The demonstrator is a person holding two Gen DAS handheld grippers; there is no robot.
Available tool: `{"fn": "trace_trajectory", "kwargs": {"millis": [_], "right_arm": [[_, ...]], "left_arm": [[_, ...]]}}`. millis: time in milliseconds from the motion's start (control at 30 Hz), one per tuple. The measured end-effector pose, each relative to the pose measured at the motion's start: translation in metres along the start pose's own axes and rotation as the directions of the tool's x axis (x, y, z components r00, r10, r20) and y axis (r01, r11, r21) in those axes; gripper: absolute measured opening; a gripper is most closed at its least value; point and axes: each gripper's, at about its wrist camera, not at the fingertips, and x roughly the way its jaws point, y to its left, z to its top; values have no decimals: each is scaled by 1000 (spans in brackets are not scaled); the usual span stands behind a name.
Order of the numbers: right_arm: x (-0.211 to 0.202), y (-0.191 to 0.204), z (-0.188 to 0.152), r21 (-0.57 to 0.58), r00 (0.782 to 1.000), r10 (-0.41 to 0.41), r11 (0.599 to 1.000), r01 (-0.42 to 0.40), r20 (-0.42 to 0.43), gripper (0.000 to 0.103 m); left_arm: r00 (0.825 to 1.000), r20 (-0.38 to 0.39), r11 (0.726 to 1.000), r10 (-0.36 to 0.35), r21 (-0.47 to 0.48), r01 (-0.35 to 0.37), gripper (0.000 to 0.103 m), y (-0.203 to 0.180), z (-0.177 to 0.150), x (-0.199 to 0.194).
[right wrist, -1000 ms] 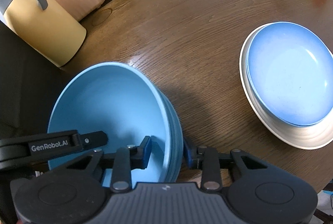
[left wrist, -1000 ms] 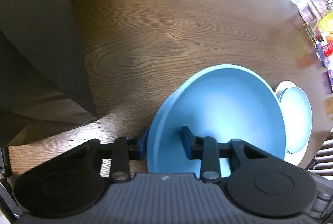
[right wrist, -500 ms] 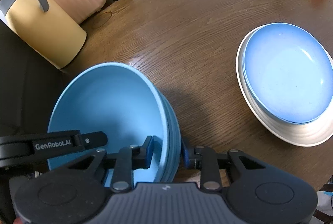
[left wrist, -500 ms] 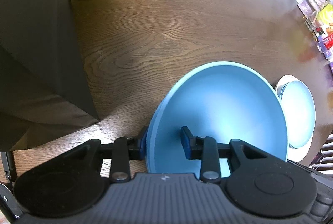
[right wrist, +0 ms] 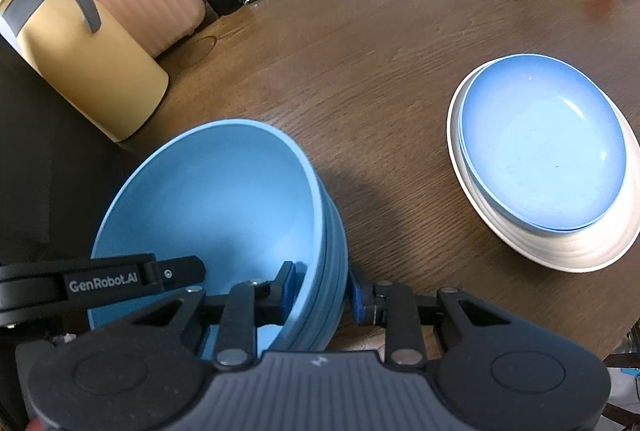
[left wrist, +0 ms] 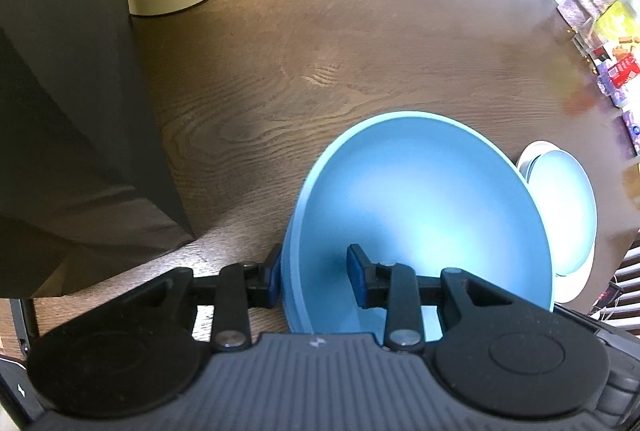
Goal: Organize plates and bowls
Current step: 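Lift the bowl stack and carry it toward the white plate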
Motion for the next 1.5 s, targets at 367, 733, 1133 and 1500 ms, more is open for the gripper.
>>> {"fn": "trace_trajectory", "kwargs": {"millis": [367, 733, 1133, 1500], "right_arm": [[-17, 5, -8, 2, 999, -5, 1000, 5, 47, 27], [-36, -1, -12, -12, 996, 8, 1000, -7, 83, 26], [-56, -27, -10, -14, 994, 32, 999, -30, 108, 26], [-69, -59, 7, -15, 992, 40, 999, -39, 122, 26]], "left_arm": [[999, 35, 1000, -17, 18, 16, 33, -1, -5, -18], [997, 73, 1000, -18, 18, 17, 33, -10, -11, -33], [995, 101, 1000, -7, 18, 6, 33, -41, -16, -43], [993, 115, 1000, -5, 20, 3, 33, -77, -13, -42]]}}
